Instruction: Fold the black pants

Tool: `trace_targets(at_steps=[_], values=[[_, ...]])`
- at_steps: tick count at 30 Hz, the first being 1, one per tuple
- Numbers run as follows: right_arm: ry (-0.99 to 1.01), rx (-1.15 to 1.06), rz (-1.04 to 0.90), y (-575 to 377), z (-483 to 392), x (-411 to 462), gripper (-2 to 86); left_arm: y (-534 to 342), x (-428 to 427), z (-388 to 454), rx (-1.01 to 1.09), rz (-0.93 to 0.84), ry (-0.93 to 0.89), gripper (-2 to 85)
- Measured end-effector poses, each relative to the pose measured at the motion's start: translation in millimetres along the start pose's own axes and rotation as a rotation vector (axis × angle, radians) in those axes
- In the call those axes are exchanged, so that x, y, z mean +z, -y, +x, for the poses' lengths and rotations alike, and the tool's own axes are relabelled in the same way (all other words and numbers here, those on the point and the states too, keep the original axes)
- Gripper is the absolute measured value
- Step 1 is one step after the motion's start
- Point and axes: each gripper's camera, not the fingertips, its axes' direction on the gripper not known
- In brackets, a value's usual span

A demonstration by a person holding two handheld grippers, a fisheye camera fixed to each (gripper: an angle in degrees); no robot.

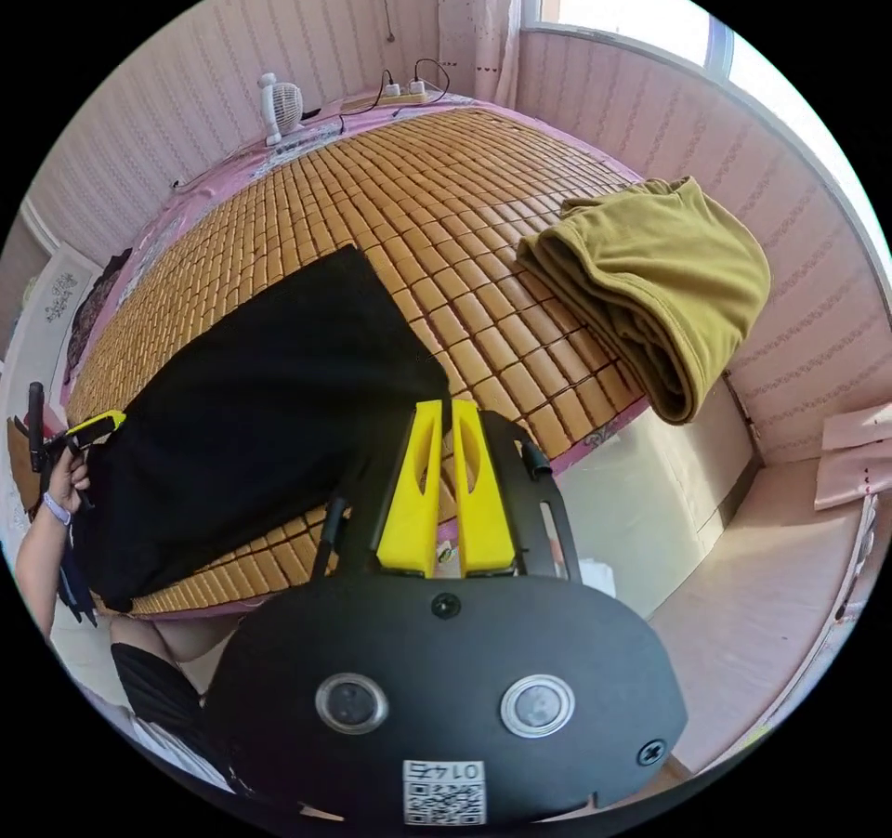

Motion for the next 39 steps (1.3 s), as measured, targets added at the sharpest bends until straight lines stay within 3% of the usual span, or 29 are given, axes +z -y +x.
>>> trace_targets(at_steps=[5,9,12,17,19,26,33,35,39], values=[[-0.054,0.21,-0.022,-7.6,42.3,21.6,2.7,-42.2,-58.6,5.1,0.045,0.121,-0.101,4.5],[-0.042,0.091,0.066,-13.1,17.4,9.9,4.7,-146.9,-146.5,-2.3,0.183,0.189,-0.052,6.4],[0.114,-0.187,0.082,-1.6,-65.2,22.5,6.1,-241.9,-210.0,-20.2,0.174,0.224,0.032,7.6],[0.648,-0.816,-0.042,2.8,-325.5,75.5,8.6,-377.3,-299.2,-59.0,-0.031,0.338,0.193,11.8],[0.747,-1.017,-0.101,-13.9,-421.1,92.1,9.5,-417.0,-323.3,-72.5,-0.11,0.373,0.241,14.2],[0.756,-1.527,-0.21,-105.3,-710.0,159.9,15.2,-501.6,-376.7,-107.9,-0.191,0.442,0.306,17.7],[0.536,-1.672,-0.436,-154.6,-820.5,261.4,13.9,-508.0,-394.7,-150.8,-0.122,0.433,0.26,20.7],[0.591,-1.706,-0.551,-154.5,-829.2,282.0,6.3,-504.5,-398.0,-160.1,-0.091,0.443,0.262,21.7],[0.76,-1.906,-0.605,-159.5,-819.1,277.1,1.7,-491.6,-403.0,-170.2,0.052,0.398,0.281,24.1]])
